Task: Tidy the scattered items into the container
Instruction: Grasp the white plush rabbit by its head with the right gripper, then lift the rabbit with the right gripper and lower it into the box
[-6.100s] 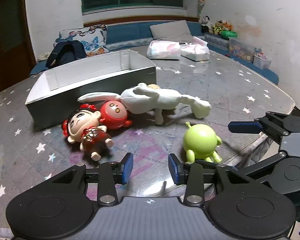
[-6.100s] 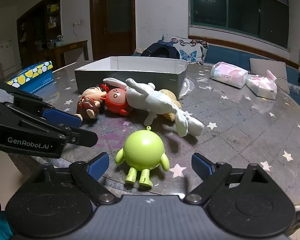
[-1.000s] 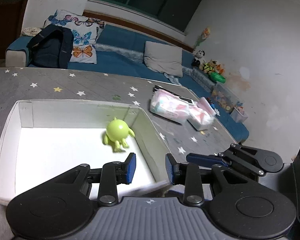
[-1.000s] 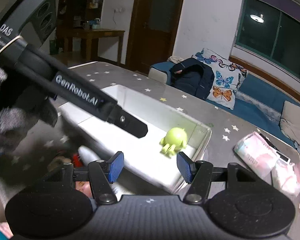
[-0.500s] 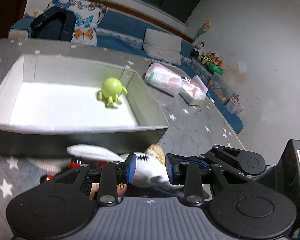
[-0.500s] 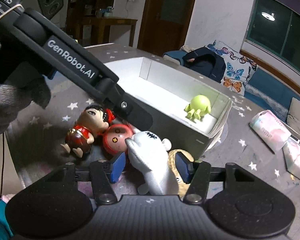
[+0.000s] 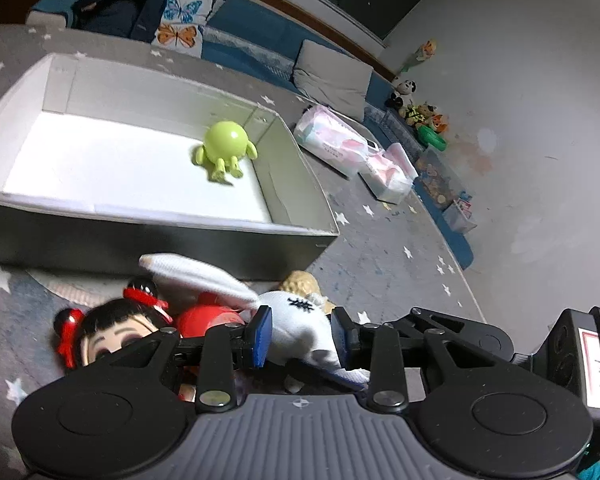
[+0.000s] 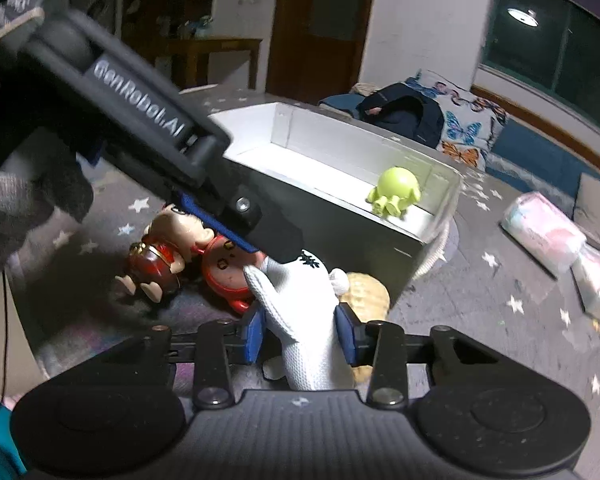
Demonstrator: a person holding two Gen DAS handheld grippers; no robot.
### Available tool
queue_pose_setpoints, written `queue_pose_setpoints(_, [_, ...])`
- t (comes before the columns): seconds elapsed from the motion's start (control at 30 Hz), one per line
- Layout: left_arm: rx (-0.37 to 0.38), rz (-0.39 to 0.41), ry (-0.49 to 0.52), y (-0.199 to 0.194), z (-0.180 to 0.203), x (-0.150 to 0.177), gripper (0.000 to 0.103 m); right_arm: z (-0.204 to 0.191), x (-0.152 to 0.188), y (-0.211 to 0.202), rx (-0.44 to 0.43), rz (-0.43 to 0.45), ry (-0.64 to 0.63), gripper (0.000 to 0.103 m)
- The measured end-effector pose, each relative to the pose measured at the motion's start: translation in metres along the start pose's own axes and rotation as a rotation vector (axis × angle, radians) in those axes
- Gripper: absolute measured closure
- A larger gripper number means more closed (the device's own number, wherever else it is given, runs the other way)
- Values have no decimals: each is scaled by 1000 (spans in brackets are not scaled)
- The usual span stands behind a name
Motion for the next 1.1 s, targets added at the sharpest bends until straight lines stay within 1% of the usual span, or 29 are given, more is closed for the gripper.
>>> queue_pose_setpoints(0.1, [14, -11, -20, 4, 0, 3, 68, 9, 3, -10, -19, 11, 63, 66])
queue_pose_setpoints(0.2, [46, -16, -42, 6, 1, 4, 68, 15, 3, -18, -36, 29, 109, 66])
queue_pose_setpoints(0.33, [64, 9, -66, 5, 2, 1, 66, 20, 1, -26, -55, 53, 158, 68])
queue_pose_setpoints(0.47, [84, 34, -82, 1, 1, -3, 65, 22, -3, -30, -64, 77, 176, 69])
queue_pose_setpoints(0.63, [103, 43, -116, 0, -2, -6, 63, 19, -7, -31, -63, 88, 175, 69])
queue_pose_setpoints(0.73, [80, 58, -113, -4, 0, -12, 63, 15, -14, -31, -60, 103, 163, 70])
queue_pose_setpoints(0.83, [85, 94, -116, -14, 0, -22, 63, 14, -27, -34, -60, 128, 142, 70])
queue_pose_setpoints(0.93, [99, 149, -123, -28, -3, -39, 64, 12, -46, -38, -56, 165, 101, 70])
queue_pose_setpoints(1.1, [64, 243, -94, -44, -9, -74, 67, 14, -88, -32, -50, 215, 9, 70])
Point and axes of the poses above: each gripper's, at about its wrist camera, not at the fingertips, and y roughly the way its jaws point, z to its right, x to its underside, the point moved 5 cm from there along y, roughly the way its jaws point, and after that the axes turned 11 degrees about y, right-handed, at the moved point
